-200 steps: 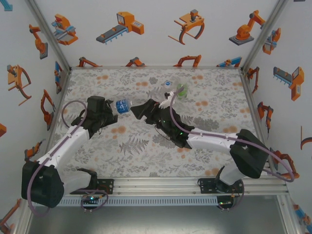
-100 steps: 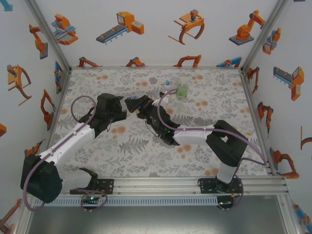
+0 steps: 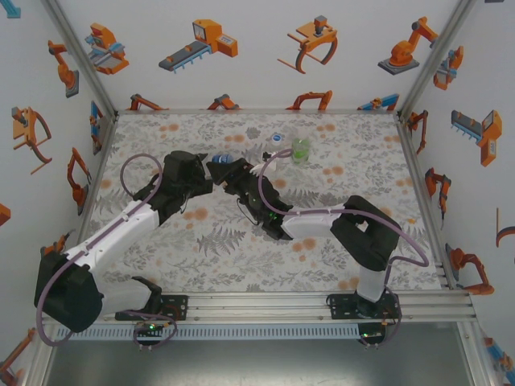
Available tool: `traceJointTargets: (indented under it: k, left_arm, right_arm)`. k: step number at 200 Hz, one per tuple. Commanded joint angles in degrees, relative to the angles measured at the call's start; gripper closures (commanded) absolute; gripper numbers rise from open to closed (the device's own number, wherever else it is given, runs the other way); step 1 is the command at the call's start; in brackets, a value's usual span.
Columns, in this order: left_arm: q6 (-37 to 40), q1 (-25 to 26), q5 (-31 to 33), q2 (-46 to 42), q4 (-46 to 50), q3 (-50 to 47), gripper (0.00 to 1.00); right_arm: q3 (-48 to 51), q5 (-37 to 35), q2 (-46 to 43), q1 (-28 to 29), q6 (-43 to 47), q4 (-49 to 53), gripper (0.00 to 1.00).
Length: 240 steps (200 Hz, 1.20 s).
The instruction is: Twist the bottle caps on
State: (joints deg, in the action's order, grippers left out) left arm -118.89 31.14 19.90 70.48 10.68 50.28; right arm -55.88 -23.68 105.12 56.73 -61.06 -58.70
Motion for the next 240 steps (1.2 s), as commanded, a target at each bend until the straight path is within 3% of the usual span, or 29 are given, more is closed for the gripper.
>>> traceJointTargets:
  k: [1,29,55,74,116,137,163,182,240]
  left_arm:
    - [-3.44,0.42,3.02,-1.84,3.75,1.38,0.27]
    - [0.63,0.28,4.25,-2.79,5.77,1.58,0.08]
    - [9.37,0.06,6.01,-3.79,7.41,2.28,0.05]
    - [22.69,-0.56,7.85,-4.05,9.73,4.86,0.04]
    - [55.21,-2.22,5.01,-4.50,8.19,8.94,0.01]
    - [72.22,-3.15,-4.54,-5.09,1.91,8.46,0.01]
    - [89.38,-4.56,-23.64,-5.16,-2.56,9.23,0.01]
    - [99.63,-5.06,-37.25,-3.91,1.92,12.03,0.02]
    - [115.10,-5.29,-53.84,-4.29,15.86,15.70,0.00]
  right_arm:
    - [0.81,-1.72,-1.86,0.31,3.66,-3.17,0.48]
    - [3.24,-1.72,-3.55,-0.07,6.41,-3.11,0.50]
    - [5.94,-0.26,-5.81,-1.09,10.06,-2.64,0.52]
    - [7.78,4.75,-7.30,-3.08,11.14,-0.66,0.55]
    - [12.24,16.90,-11.51,-7.50,15.65,2.12,0.57]
    - [12.98,24.72,-14.31,-9.57,20.34,4.80,0.57]
    - [12.13,30.14,-19.14,-11.07,27.05,12.44,0.61]
    - [12.20,33.37,-23.42,-11.86,31.70,17.59,0.61]
    - [8.72,48.78,-34.94,-13.65,46.70,38.60,0.61]
